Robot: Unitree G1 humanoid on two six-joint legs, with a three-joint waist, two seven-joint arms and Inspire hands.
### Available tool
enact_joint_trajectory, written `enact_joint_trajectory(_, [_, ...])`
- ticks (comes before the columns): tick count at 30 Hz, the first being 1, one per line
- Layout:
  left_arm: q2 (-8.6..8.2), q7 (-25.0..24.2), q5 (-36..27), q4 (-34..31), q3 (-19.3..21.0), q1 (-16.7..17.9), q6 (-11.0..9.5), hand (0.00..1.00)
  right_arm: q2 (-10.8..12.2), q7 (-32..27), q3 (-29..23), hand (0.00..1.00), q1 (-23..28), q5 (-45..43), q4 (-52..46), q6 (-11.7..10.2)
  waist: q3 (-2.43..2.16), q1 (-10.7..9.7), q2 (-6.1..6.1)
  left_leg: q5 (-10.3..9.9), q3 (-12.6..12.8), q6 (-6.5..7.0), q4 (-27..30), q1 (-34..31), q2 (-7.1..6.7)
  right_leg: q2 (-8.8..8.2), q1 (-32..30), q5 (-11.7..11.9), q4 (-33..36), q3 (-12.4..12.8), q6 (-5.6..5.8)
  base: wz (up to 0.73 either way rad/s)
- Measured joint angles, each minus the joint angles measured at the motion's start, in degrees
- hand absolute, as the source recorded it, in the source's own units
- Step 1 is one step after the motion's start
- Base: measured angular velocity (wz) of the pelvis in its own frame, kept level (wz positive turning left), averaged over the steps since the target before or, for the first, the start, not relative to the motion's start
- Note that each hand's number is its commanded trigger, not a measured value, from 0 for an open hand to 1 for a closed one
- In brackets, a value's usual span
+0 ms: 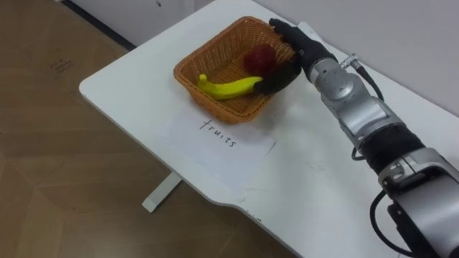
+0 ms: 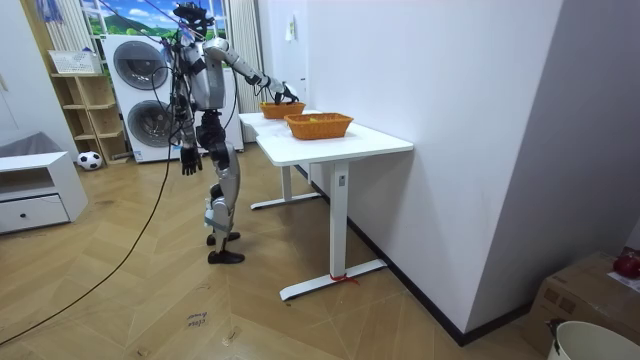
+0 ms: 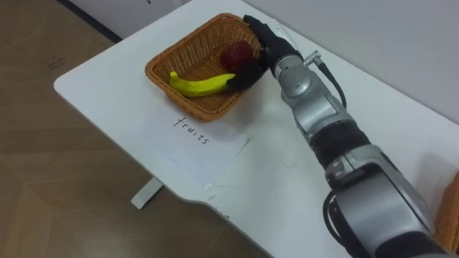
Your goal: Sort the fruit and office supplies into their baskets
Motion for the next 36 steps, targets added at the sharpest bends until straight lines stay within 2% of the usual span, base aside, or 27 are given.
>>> enact_joint_trajectory(6, [-0.03,-0.21,0.03,-0.01,-0.12,-0.69,-0.05,0.00,-0.04,-1.57,-0.08,0.00,-0.05,1.11,-2.72,-0.85,-0.58,-0.32,0.66,0.01,0.16,0.00,0.11,0.04,-0.06,-0.02,0.13,0.00,-0.01,0.26,0.00,0.00])
enact_joint_trajectory(10, [-0.41,-0.21,0.00,-0.09,-0.01,-0.98,-0.07,0.00,-0.05,-2.28,-0.85,0.00,-0.15,1.21,-5.04,-1.76,-0.65,-1.40,1.29,0.01,0.56,0.01,0.11,0.17,-0.05,-0.05,0.16,0.00,-0.07,1.64,0.00,-0.02])
enact_joint_trajectory(13, [-0.49,-0.17,0.00,-0.35,0.02,-1.00,-0.23,0.00,-0.10,-2.66,-3.39,0.00,-0.15,2.05,-6.13,-2.50,-0.76,-2.31,2.06,0.01,1.00,0.01,0.03,0.48,0.02,-0.37,0.17,0.00,0.03,2.00,0.00,-0.09])
enact_joint_trajectory(18, [-0.54,0.09,-0.02,-1.56,0.02,-0.57,-0.18,0.00,-0.39,-5.73,-7.12,0.00,-0.19,4.47,-7.98,-3.02,-1.29,-4.67,3.26,0.01,2.16,0.01,-0.28,0.96,0.16,-0.36,-0.04,0.00,0.11,3.39,0.00,-0.13])
enact_joint_trajectory(22, [-0.55,0.30,0.16,-2.23,0.02,-0.07,-0.30,0.00,-1.34,-7.93,-8.31,0.00,-0.18,6.76,-15.25,-3.02,-1.43,-8.30,3.53,0.00,3.43,0.01,-0.49,1.65,0.25,-0.24,-0.03,0.00,0.11,4.76,-0.01,-0.17])
enact_joint_trajectory(23, [-0.56,0.28,0.21,-2.28,0.05,-0.38,-0.30,0.00,-1.85,-8.29,-9.47,0.00,-0.21,6.80,-17.94,-3.02,-1.43,-9.19,3.53,0.00,4.03,0.01,-0.59,1.70,0.32,-0.16,-0.25,0.01,0.12,5.24,-0.01,-0.15])
enact_joint_trajectory(27, [-0.51,0.20,0.12,-3.39,0.85,-0.85,-0.58,0.00,-2.99,-9.62,-11.81,0.00,-0.21,8.36,-25.03,-3.04,-1.55,-9.90,3.85,-0.01,6.77,0.03,-1.50,2.93,0.70,0.30,-0.64,0.16,0.21,8.33,-0.16,-0.38])
enact_joint_trajectory(28, [-0.46,0.21,0.04,-3.35,1.05,-1.05,-0.60,0.00,-3.24,-9.99,-11.91,0.00,-0.22,9.12,-26.59,-3.07,-1.85,-10.56,4.05,-0.01,7.46,0.03,-1.75,3.11,0.84,0.41,-0.86,0.27,0.22,9.06,-0.19,-0.28])
enact_joint_trajectory(29, [-0.45,0.25,-0.25,-3.31,1.04,-1.65,-0.64,0.00,-3.37,-10.24,-11.97,0.00,-0.23,9.42,-28.22,-3.07,-1.92,-11.33,4.23,-0.01,7.96,0.03,-2.01,3.46,1.01,0.65,-0.92,0.47,0.20,9.76,-0.24,-0.27])
enact_joint_trajectory(33, [-0.54,1.17,-0.68,-3.29,1.03,-2.56,-0.90,0.00,-3.88,-11.16,-11.96,0.00,-0.20,9.86,-32.23,-3.06,-1.89,-12.81,4.50,-0.01,9.51,0.02,-2.52,4.03,1.54,1.22,-1.33,0.69,0.19,11.83,-0.55,-0.28])
enact_joint_trajectory(36, [-0.55,2.06,-0.70,-3.28,1.02,-3.48,-1.49,0.00,-5.20,-12.04,-11.85,0.00,-0.20,9.90,-35.80,-3.05,-1.93,-13.88,4.47,-0.01,11.29,-0.01,-3.02,4.44,2.07,1.81,-2.15,1.00,0.29,13.80,-0.91,-0.28])
